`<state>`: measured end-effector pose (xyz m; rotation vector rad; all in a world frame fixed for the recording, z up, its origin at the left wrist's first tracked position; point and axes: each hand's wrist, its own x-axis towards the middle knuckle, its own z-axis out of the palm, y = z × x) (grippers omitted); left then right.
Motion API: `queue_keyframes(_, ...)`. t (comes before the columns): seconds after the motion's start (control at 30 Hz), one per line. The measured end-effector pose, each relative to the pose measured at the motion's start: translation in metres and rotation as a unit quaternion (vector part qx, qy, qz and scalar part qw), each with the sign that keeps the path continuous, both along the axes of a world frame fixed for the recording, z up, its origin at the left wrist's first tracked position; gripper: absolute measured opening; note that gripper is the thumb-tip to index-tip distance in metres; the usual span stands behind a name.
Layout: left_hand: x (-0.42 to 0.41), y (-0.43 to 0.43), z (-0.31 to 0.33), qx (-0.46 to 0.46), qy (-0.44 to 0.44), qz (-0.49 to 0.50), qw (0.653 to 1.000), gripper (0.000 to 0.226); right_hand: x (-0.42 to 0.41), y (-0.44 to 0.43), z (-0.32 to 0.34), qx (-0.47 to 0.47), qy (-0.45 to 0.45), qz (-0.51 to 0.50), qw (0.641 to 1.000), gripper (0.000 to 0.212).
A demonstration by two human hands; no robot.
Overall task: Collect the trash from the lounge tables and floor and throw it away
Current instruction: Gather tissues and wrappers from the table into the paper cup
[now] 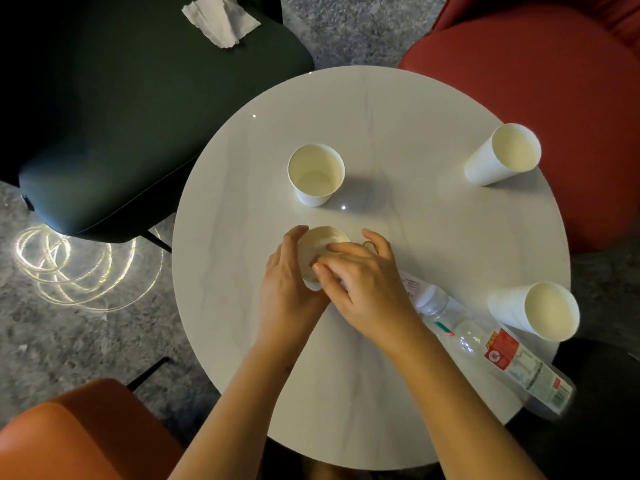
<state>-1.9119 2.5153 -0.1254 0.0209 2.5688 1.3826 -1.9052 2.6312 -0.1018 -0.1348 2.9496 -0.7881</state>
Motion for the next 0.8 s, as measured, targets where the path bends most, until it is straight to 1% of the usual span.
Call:
queue_keyframes(0.07,0.001,-0.001,-0.001,-0.011,0.004,0.001,1.000,0.057,-0.003,-0.005,0.004,0.041,-0.060,0.035,0.997,0.047)
queue_keyframes(0.1,0.002,-0.002,0.000,-0.013,0.006,0.005,1.000,0.055,-0.005,-0.007,0.006,0.058,-0.082,0.052,0.994,0.050)
queue_keyframes(0.17,0.003,-0.007,0.002,-0.010,0.010,0.017,1.000,0.051,-0.010,-0.014,0.009,0.063,-0.087,0.068,0.992,0.048)
queue_keyframes(0.27,0.001,-0.019,0.014,-0.005,0.010,0.042,0.999,0.051,-0.017,-0.028,0.022,0.078,-0.039,0.072,0.994,0.054)
queue_keyframes(0.33,-0.003,-0.034,0.030,-0.010,0.033,0.065,0.997,0.054,-0.020,-0.041,0.036,0.068,0.010,0.075,0.995,0.055)
queue_keyframes(0.5,-0.011,-0.090,0.078,0.000,0.081,0.118,0.990,0.061,-0.041,-0.091,0.080,0.007,0.078,0.137,0.988,0.038)
queue_keyframes(0.6,-0.017,-0.134,0.110,0.002,0.099,0.153,0.983,0.063,-0.058,-0.134,0.110,-0.023,0.122,0.168,0.978,0.036)
queue_keyframes(0.73,-0.030,-0.211,0.152,0.020,0.117,0.217,0.969,0.068,-0.085,-0.209,0.151,-0.089,0.184,0.184,0.961,0.035)
queue_keyframes(0.8,-0.035,-0.255,0.170,0.008,0.130,0.249,0.960,0.070,-0.100,-0.254,0.172,-0.130,0.192,0.186,0.955,0.034)
